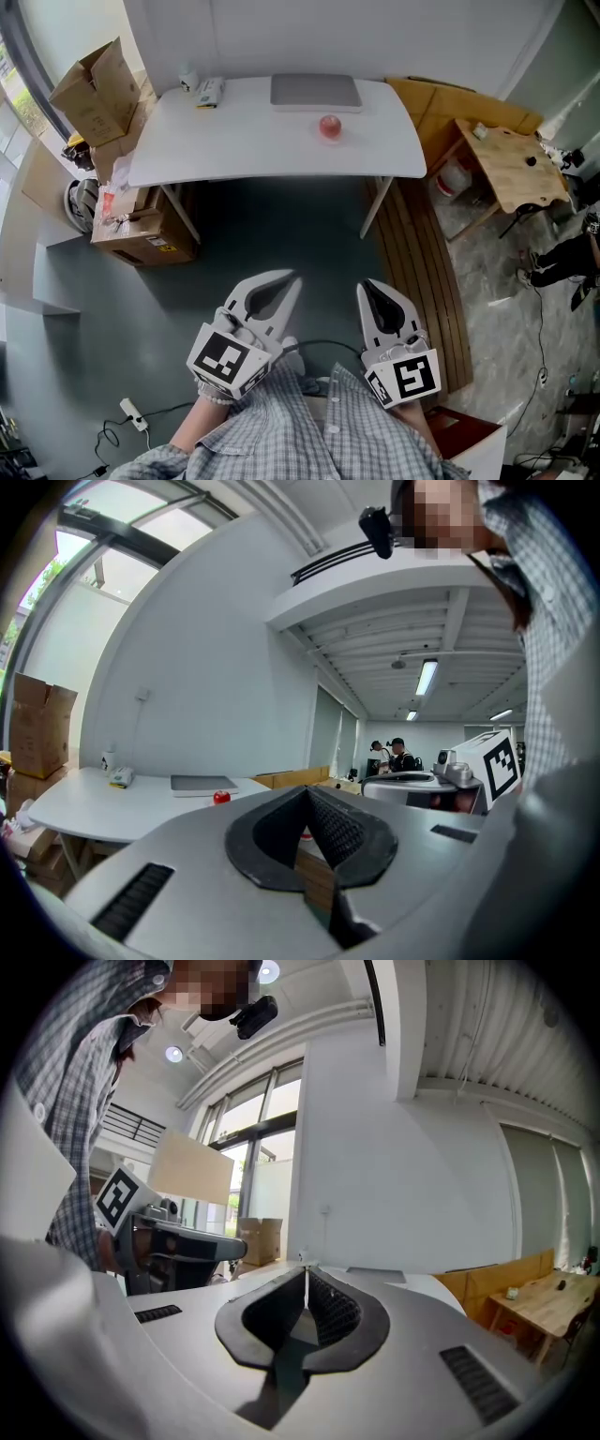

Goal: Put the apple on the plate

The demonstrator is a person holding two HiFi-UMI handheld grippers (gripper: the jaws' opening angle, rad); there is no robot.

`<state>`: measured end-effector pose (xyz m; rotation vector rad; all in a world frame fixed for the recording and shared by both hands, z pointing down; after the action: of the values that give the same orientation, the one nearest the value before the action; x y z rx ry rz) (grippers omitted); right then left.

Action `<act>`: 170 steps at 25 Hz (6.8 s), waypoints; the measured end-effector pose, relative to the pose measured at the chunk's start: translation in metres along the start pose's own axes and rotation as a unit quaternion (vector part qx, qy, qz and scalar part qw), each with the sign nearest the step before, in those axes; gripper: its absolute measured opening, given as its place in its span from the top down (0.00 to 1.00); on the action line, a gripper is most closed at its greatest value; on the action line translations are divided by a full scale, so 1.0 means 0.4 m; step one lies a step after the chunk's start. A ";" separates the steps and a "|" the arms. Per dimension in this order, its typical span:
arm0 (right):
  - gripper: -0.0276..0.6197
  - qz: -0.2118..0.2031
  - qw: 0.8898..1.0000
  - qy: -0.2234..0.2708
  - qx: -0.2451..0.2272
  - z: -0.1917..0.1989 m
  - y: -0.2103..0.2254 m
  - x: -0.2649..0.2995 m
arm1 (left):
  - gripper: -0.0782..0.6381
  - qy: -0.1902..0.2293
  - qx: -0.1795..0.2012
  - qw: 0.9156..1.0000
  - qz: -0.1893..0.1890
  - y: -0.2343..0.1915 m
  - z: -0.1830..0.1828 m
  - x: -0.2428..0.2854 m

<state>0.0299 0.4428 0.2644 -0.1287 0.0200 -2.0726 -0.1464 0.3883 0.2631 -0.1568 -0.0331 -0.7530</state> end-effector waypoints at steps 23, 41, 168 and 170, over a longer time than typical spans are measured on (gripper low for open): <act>0.92 0.020 0.999 -0.031 -0.030 -0.026 0.050 0.143 | 0.88 0.007 -0.010 1.000 0.005 -0.141 0.009 0.046; 0.92 -0.040 0.998 -0.037 -0.022 0.002 0.043 0.255 | 0.88 0.004 -0.012 0.999 -0.047 -0.222 0.007 0.059; 0.92 0.034 0.989 -0.138 0.040 0.127 0.976 1.010 | 0.88 -0.112 -0.089 0.988 -0.062 -0.821 -0.012 1.107; 0.92 0.028 0.988 -0.147 0.044 0.140 0.993 1.021 | 0.88 -0.125 -0.097 0.985 -0.065 -0.824 0.004 1.121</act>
<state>0.1864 -0.1046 0.3270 -0.3741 -0.2460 -1.9758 -0.0444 -0.1524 0.3460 -0.4374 -0.2101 -0.8641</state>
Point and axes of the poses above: the fingertips, and each gripper's own axes: x forward along the fingers, y to its right, z out of its underside, the point moved 7 cm from there along -x, backward along the fingers, and after that the axes turned 9 degrees about -z, right-handed, at the moved point
